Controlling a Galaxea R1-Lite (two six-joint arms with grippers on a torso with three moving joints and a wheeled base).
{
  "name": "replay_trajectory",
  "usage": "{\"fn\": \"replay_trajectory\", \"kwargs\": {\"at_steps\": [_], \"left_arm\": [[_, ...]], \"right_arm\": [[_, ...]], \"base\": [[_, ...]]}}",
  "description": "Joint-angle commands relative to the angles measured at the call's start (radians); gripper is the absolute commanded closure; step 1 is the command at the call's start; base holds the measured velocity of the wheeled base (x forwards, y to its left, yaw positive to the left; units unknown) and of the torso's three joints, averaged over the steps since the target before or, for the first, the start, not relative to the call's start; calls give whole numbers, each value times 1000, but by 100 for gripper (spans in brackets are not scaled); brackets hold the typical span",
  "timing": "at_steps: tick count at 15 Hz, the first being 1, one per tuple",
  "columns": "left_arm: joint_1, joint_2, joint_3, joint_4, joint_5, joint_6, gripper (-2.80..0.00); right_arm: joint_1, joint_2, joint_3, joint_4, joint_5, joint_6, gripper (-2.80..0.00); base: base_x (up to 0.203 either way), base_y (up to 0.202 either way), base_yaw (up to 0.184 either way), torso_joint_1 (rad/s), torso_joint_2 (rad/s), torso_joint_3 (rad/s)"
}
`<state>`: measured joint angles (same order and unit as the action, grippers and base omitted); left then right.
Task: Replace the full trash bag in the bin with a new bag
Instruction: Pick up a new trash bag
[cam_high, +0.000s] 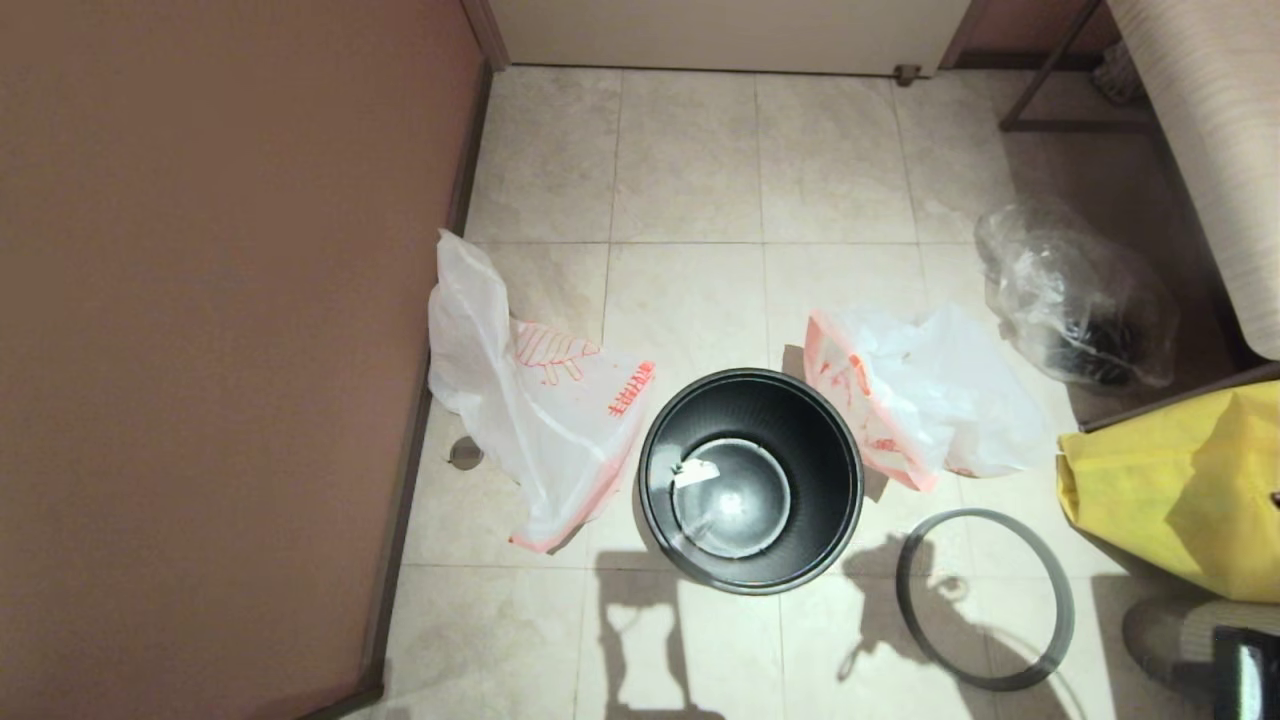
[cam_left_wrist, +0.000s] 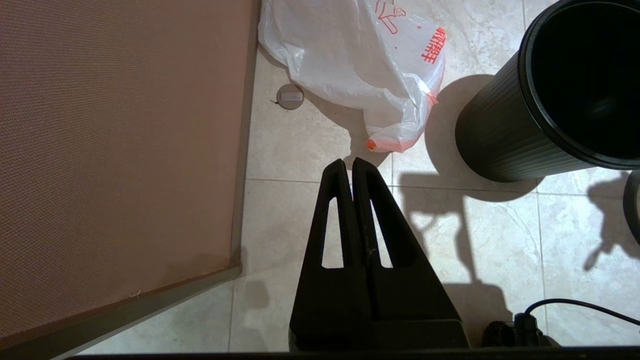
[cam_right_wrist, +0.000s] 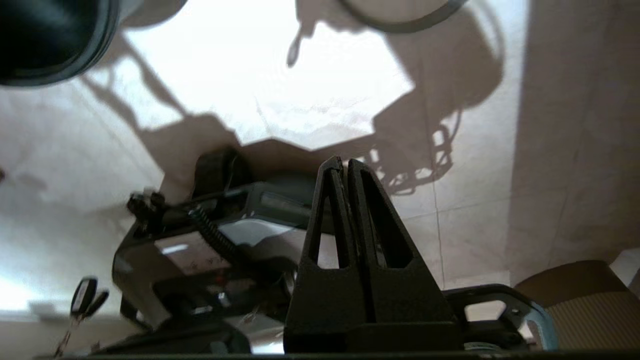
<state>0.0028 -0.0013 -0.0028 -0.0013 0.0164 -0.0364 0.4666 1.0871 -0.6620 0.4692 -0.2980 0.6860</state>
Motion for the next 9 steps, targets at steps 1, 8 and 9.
{"fn": "replay_trajectory", "kwargs": {"at_steps": [1, 8, 9], "left_arm": [[0, 1, 1, 0, 0, 0, 0], [0, 1, 1, 0, 0, 0, 0], [0, 1, 1, 0, 0, 0, 0]], "right_arm": [[-55, -172, 44, 22, -34, 3, 0], [-312, -619, 23, 320, -76, -53, 0], [-331, -699, 17, 338, -76, -99, 0]], "base": [[0, 0, 0, 0, 0, 0], [0, 0, 0, 0, 0, 0], [0, 0, 0, 0, 0, 0]]}}
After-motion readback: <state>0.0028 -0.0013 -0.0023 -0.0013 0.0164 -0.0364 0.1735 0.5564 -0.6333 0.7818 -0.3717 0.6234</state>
